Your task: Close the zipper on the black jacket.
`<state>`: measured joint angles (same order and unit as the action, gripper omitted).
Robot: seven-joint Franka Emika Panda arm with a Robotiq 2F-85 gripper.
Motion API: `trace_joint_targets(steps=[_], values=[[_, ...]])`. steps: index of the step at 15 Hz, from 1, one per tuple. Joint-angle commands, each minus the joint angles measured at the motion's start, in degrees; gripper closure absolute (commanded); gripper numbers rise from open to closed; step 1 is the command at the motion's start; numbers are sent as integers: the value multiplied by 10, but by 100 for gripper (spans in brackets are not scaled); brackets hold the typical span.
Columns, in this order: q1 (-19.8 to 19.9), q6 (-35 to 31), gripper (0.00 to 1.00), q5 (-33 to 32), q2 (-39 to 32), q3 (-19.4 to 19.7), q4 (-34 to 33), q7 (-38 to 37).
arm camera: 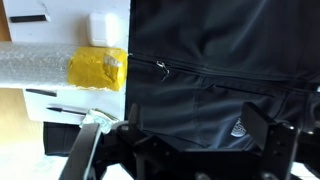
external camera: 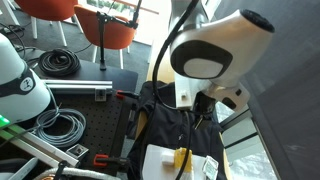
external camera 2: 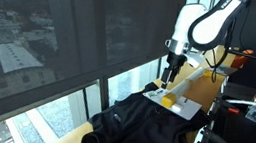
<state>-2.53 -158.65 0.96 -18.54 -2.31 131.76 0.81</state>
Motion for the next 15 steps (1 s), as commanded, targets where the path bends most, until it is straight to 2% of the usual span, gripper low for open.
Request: trace_joint_targets(steps=[1, 8, 15], values=[[7, -11, 0, -5, -82, 5, -71, 1], [-5, -21, 0, -12, -173, 7, -135, -3], [-11, -22, 0, -18, -231, 14, -163, -4]])
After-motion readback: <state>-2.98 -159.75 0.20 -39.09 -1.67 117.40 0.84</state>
